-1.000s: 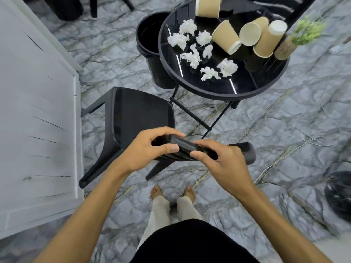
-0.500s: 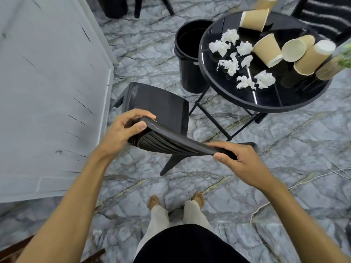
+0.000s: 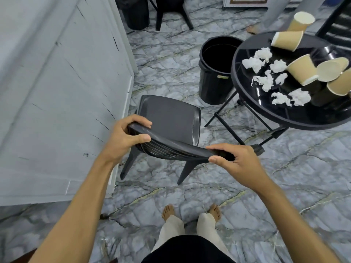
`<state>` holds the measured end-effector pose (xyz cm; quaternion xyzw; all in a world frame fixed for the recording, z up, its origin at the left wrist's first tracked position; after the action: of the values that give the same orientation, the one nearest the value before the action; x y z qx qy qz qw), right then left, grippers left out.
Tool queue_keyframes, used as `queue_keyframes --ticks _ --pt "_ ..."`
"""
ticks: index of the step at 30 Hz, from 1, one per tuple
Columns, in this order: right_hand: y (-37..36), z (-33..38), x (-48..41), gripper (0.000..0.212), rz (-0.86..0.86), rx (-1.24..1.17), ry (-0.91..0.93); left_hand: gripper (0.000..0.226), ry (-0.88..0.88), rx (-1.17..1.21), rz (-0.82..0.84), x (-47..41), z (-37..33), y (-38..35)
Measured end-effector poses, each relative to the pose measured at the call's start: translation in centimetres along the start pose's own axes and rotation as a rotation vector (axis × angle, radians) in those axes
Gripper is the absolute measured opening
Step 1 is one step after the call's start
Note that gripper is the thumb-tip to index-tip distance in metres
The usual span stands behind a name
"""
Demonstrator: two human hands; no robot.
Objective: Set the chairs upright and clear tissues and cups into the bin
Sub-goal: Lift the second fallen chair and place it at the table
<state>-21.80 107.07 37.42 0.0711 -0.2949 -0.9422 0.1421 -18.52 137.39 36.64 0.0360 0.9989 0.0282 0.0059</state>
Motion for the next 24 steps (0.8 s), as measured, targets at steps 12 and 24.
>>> queue_keyframes --ticks 12,24 --pt "-1.4 -1.4 -5.3 0.031 0.167 -0.114 -0.187 0.027 0.024 0.22 -0.139 0.3 3.5 10.2" --pt "-1.8 -2.4 -11.3 0.023 0.258 -0.248 -0.263 0.042 0.089 0.3 -0.248 1.2 6.0 14.5"
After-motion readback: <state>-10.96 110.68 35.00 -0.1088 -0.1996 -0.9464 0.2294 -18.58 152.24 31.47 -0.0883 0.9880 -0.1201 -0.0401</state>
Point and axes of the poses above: each hand's wrist, its own x-axis away from the middle knuckle, its own y-axis out of the back of the hand, z = x × y, the point moved 5 cm from there along -x, towards the middle knuckle, and after that the axes turned 3 degrees about -z, right-handed, at the moved point
